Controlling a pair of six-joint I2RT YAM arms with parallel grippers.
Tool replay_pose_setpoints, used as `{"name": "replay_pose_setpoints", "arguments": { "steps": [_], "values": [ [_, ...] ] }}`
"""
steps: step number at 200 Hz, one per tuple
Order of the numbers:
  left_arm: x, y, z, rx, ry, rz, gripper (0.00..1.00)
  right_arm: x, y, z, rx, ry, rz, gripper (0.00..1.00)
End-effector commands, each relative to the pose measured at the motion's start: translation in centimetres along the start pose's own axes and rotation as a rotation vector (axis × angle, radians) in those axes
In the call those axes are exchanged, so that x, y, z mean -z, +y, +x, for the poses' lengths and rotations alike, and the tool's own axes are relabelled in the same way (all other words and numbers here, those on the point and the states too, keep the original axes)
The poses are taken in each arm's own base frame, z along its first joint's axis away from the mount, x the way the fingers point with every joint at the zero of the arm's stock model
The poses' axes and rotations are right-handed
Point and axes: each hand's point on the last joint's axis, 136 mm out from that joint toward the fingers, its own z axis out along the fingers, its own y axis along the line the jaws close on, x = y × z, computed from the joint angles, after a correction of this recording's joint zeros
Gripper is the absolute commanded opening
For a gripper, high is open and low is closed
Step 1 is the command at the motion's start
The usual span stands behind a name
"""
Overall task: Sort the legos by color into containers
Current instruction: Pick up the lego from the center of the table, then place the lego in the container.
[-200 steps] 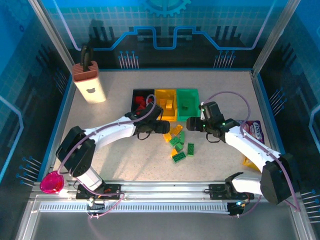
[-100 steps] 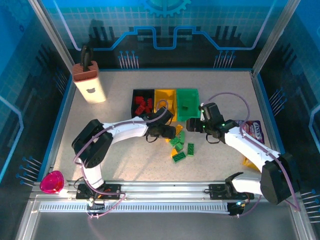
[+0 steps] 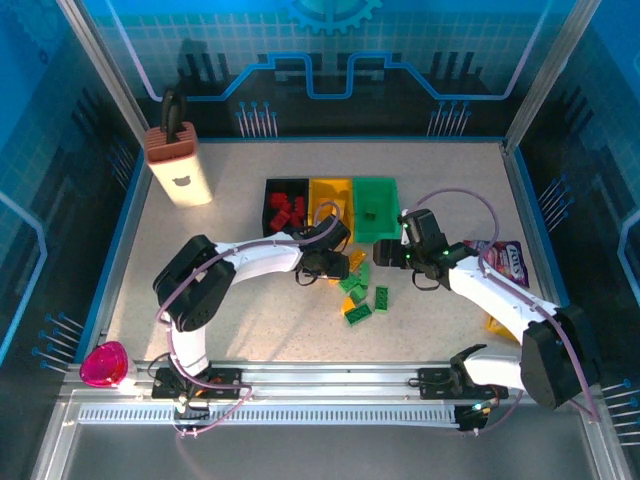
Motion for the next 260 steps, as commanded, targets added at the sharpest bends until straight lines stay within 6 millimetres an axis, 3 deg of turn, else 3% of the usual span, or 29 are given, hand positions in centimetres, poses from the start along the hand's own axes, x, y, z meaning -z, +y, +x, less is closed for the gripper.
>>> {"name": "replay_pose_setpoints", "arguments": {
  "steps": [1,54,86,115,154,206,260],
  "values": [
    [-0.4,0.3,0.5,0.0,0.017,-0.031,0.5,0.0,0.1,0.0,-0.02,-0.008,-0.016,0.81],
    [0.6,1.0,0.7,0.009,0.003,-0.047,0.34,0.0,-0.2,0.1,-0.027,-0.009,-0.014,0.81],
    [3.3,0.6,-0.7,0.003,-0.067,-0.026,0.32,0.1,-0.2,-0.1,-0.033,-0.014,-0.012,0.81],
    [6.0,0.0,-3.1,-0.023,-0.142,-0.015,0.32,0.0,-0.4,-0.1,-0.042,-0.018,-0.005,0.8],
    [8.7,0.0,-8.7,-0.007,-0.246,0.011,0.33,0.1,-0.7,0.4,-0.056,-0.018,0.001,0.8],
    [8.1,0.8,-15.4,0.001,-0.294,-0.014,0.34,0.5,-1.1,1.3,-0.066,-0.016,0.002,0.79],
    [7.0,1.8,-18.3,-0.011,-0.311,-0.046,0.46,1.0,-1.2,1.7,-0.065,-0.014,0.002,0.8]
  ]
}}
